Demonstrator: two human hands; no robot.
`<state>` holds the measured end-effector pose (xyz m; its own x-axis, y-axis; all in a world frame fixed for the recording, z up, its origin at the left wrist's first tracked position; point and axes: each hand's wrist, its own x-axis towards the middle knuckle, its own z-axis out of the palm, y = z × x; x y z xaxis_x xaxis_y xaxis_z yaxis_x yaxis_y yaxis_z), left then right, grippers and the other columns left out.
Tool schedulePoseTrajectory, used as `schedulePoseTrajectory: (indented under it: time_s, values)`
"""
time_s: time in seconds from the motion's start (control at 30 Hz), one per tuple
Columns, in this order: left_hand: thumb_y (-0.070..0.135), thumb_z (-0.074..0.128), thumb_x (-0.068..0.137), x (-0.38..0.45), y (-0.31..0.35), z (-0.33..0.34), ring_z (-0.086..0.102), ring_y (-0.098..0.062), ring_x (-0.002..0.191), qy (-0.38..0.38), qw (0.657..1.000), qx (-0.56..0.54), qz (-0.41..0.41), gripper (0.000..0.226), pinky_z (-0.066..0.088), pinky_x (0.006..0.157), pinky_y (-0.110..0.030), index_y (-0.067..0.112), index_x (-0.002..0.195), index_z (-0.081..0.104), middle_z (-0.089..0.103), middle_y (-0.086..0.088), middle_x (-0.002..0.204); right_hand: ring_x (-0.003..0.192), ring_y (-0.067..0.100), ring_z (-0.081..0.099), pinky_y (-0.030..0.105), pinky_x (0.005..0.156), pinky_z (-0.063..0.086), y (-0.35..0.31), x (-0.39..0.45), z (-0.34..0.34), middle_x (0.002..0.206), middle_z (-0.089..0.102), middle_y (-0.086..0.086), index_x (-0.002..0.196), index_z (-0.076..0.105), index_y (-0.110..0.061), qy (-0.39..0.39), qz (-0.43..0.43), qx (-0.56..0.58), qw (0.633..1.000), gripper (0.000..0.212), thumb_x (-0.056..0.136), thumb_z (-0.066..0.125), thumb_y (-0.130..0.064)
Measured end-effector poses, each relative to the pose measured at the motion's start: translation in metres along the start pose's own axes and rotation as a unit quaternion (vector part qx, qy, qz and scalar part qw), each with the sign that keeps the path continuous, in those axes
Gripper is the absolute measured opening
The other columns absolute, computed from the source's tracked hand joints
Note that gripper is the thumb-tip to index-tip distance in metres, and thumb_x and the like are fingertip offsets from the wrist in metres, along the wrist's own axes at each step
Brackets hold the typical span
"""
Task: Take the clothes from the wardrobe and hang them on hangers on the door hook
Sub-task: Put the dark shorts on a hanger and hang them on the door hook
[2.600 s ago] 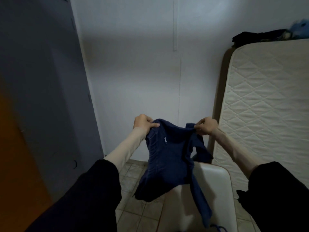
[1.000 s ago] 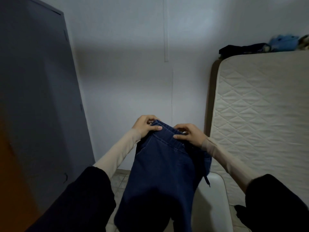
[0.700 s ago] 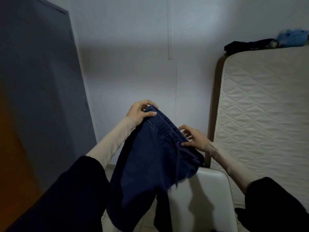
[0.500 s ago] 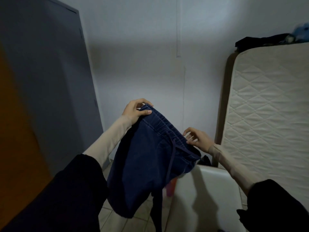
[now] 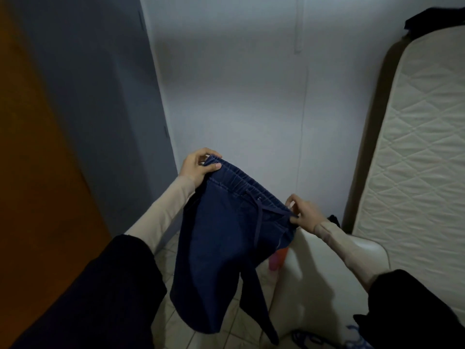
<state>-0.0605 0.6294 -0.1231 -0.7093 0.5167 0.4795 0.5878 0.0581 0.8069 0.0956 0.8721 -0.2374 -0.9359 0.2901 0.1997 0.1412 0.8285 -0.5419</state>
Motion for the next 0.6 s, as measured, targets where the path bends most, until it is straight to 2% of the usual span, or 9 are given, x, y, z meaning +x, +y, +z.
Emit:
schedulePoseTrajectory:
  time_s: [0.13,0.2,0.3,0.47,0.53,0.6]
  values:
    - [-0.002,0.07,0.075,-0.005,-0.026,-0.017,0.052,-0.016,0.081,0.057,0.997,0.032,-0.037,0.021,0.042,0.063,-0.004,0.011,0.089,0.062,0.059,-0.008,0.088,0.066,0.023,0.048,0.019,0.051,0.03,-0.005,0.011,-0.015,0.073,0.056,0.013,0.101,0.043,-0.007,0.112,-0.029,0.064,0.991,0.031,0.077,0.057,0.007]
    - [-0.003,0.07,0.075,-0.01,-0.04,-0.023,0.052,-0.018,0.086,0.095,0.993,0.027,-0.06,0.023,0.044,0.064,-0.005,0.011,0.091,0.063,0.059,-0.008,0.093,0.067,0.023,0.049,0.02,0.056,0.031,-0.015,0.017,-0.026,0.078,0.057,0.015,0.105,0.042,-0.007,0.157,-0.054,0.092,0.982,0.033,0.079,0.056,0.006]
    - [-0.001,0.07,0.076,-0.015,-0.057,-0.028,0.052,-0.018,0.093,0.157,0.982,0.032,-0.103,0.022,0.04,0.078,-0.018,0.005,0.096,0.066,0.058,-0.006,0.097,0.072,0.019,0.05,0.015,0.062,0.035,-0.033,0.025,-0.04,0.087,0.056,0.011,0.107,0.041,-0.01,0.18,-0.111,0.111,0.971,0.032,0.083,0.054,0.005]
    - [0.001,0.069,0.079,-0.017,-0.066,-0.029,0.05,-0.017,0.095,0.234,0.959,0.001,-0.162,0.024,0.04,0.083,-0.022,0.0,0.102,0.065,0.055,-0.007,0.103,0.086,0.021,0.052,0.018,0.074,0.031,-0.048,0.037,-0.058,0.094,0.058,0.009,0.101,0.051,-0.006,0.166,-0.239,-0.052,0.955,0.017,0.086,0.053,0.002]
    - [0.001,0.068,0.079,-0.013,-0.06,-0.028,0.049,-0.017,0.095,0.246,0.957,-0.004,-0.155,0.024,0.04,0.081,-0.02,0.001,0.103,0.065,0.054,-0.006,0.103,0.088,0.022,0.052,0.019,0.078,0.032,-0.047,0.041,-0.065,0.095,0.06,0.012,0.099,0.057,-0.005,0.149,-0.263,-0.098,0.948,0.014,0.086,0.054,0.001]
    - [0.001,0.068,0.079,-0.005,-0.05,-0.027,0.049,-0.017,0.093,0.248,0.961,-0.007,-0.125,0.022,0.043,0.072,-0.013,0.003,0.101,0.066,0.054,-0.006,0.1,0.088,0.025,0.054,0.025,0.081,0.038,-0.042,0.042,-0.071,0.094,0.061,0.014,0.097,0.061,-0.005,0.149,-0.265,-0.115,0.946,0.011,0.088,0.056,-0.004]
